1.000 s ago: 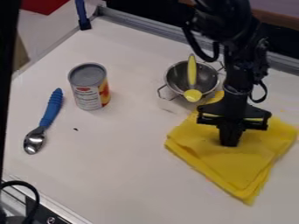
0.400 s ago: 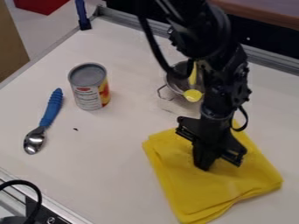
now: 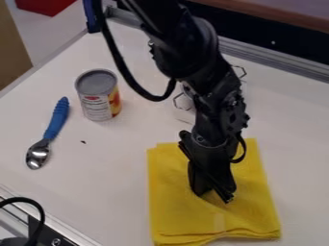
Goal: Move the yellow cloth in the middle of the table
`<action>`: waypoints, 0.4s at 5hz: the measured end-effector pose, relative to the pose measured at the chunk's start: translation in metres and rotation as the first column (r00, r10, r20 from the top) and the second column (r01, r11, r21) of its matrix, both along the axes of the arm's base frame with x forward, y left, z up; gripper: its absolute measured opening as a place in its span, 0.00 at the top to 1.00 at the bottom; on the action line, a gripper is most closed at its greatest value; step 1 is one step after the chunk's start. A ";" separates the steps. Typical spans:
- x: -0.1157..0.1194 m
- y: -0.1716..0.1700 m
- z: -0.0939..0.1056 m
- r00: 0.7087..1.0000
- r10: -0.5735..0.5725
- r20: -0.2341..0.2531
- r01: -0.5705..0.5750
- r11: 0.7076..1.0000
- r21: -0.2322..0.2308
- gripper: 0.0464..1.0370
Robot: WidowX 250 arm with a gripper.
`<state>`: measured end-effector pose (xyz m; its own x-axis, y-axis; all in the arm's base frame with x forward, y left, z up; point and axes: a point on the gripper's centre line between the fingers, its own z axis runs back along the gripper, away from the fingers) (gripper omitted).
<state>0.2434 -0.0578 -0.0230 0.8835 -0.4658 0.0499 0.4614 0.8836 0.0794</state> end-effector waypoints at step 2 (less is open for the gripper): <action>0.001 0.036 0.001 0.954 -0.283 -0.095 0.290 0.955 0.067 0.99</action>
